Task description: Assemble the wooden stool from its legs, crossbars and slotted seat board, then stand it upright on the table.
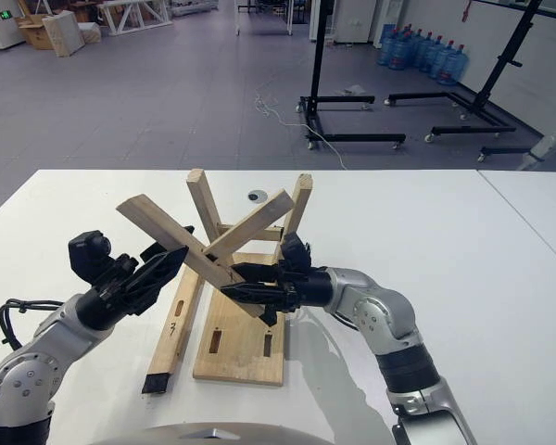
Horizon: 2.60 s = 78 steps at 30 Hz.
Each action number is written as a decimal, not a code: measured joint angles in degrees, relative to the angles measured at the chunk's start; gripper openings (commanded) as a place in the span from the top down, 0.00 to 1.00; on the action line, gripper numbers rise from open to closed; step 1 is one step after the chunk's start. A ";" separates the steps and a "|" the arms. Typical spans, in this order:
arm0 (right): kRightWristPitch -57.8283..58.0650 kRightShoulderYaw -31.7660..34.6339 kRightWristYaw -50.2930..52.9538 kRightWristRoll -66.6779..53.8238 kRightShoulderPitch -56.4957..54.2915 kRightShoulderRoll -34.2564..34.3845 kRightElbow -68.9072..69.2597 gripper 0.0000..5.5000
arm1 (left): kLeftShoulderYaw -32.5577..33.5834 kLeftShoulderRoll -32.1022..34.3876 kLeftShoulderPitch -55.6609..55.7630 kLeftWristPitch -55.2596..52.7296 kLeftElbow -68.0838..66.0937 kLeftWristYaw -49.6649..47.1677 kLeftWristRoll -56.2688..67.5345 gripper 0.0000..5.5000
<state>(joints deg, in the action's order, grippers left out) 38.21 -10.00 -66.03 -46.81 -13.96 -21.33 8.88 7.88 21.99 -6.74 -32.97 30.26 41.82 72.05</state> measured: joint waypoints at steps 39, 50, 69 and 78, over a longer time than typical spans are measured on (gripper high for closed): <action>0.41 6.12 1.75 2.67 1.47 -2.25 -2.42 0.34 | 7.59 -2.36 -1.81 4.42 -3.60 2.67 1.19 0.62; 2.99 21.89 5.95 -3.26 1.40 -11.27 -0.41 0.34 | 10.17 13.59 -3.70 1.74 -3.59 15.23 -7.48 0.62; 3.94 20.19 5.72 -2.08 -5.00 -11.69 -6.20 0.34 | 1.22 19.54 9.50 -0.41 -13.65 25.58 -17.18 0.62; 3.58 19.40 5.81 -0.95 -5.18 -11.35 -6.85 0.34 | 0.90 18.88 10.52 -3.48 -12.89 25.03 -16.01 0.62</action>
<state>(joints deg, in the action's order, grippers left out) 41.79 9.40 -60.21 -47.77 -19.14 -32.68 2.04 8.78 40.87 3.79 -36.45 17.38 66.85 56.04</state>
